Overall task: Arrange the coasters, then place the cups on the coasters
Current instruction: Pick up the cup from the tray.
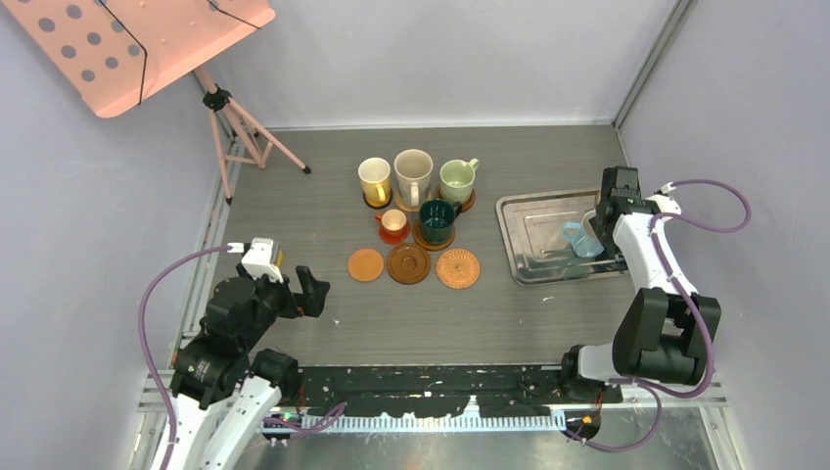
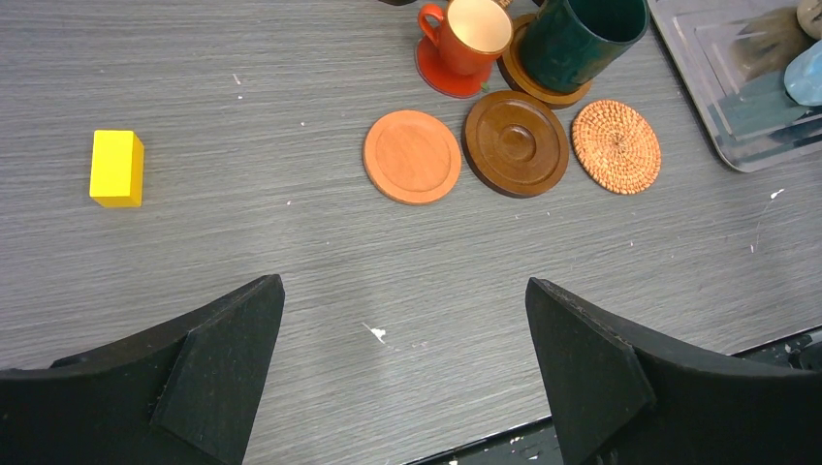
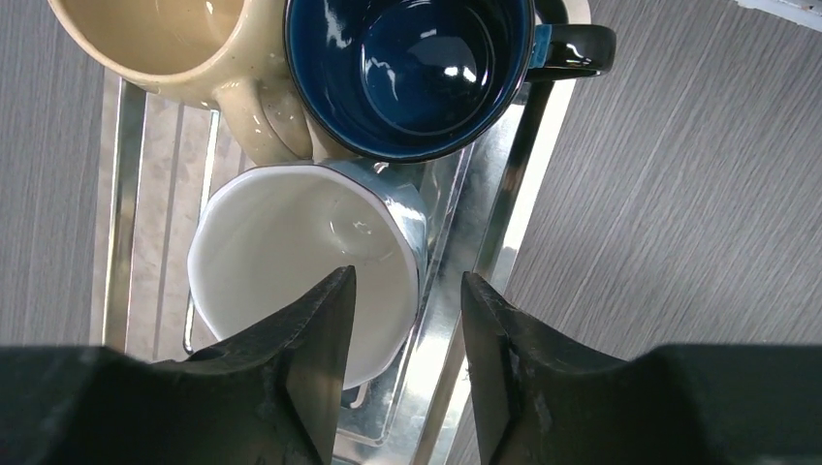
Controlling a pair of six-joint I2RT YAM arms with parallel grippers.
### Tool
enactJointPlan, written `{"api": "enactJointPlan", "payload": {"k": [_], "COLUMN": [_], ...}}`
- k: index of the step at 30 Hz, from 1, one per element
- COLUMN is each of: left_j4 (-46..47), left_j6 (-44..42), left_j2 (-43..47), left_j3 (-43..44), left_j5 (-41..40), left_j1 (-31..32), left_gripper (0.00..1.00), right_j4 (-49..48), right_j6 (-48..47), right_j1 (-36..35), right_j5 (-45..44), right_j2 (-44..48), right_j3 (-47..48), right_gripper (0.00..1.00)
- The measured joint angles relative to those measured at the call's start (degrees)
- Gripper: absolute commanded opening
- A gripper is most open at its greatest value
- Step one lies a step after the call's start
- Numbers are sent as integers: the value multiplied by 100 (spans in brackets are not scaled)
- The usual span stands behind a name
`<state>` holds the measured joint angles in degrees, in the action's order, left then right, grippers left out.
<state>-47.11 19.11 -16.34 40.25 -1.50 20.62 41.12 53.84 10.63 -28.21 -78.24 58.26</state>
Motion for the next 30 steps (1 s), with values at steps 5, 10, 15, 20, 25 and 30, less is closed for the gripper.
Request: {"api": "enactJointPlan", "payload": {"k": [5, 10, 15, 20, 25, 30], "left_j4": [0, 0, 0, 0, 2, 2], "left_j6": [0, 0, 0, 0, 0, 0], "left_j2": [-4, -4, -4, -4, -4, -4], "left_j3": [0, 0, 0, 0, 0, 0], "left_j5": [0, 2, 2, 4, 4, 7], "left_j1": [0, 0, 0, 0, 0, 0], "left_gripper": [99, 99, 99, 99, 99, 99], "right_j4": [-7, 17, 111, 26, -361, -533], "right_j6": [-120, -223, -448, -925, -1574, -2175], "right_j1": [0, 0, 2, 11, 11, -74], "right_j5": [-7, -57, -35, 297, 946, 1661], "right_j2": [-13, 11, 144, 463, 824, 787], "right_j3": [2, 2, 2, -13, -74, -50], "right_gripper": [20, 5, 5, 5, 5, 6]}}
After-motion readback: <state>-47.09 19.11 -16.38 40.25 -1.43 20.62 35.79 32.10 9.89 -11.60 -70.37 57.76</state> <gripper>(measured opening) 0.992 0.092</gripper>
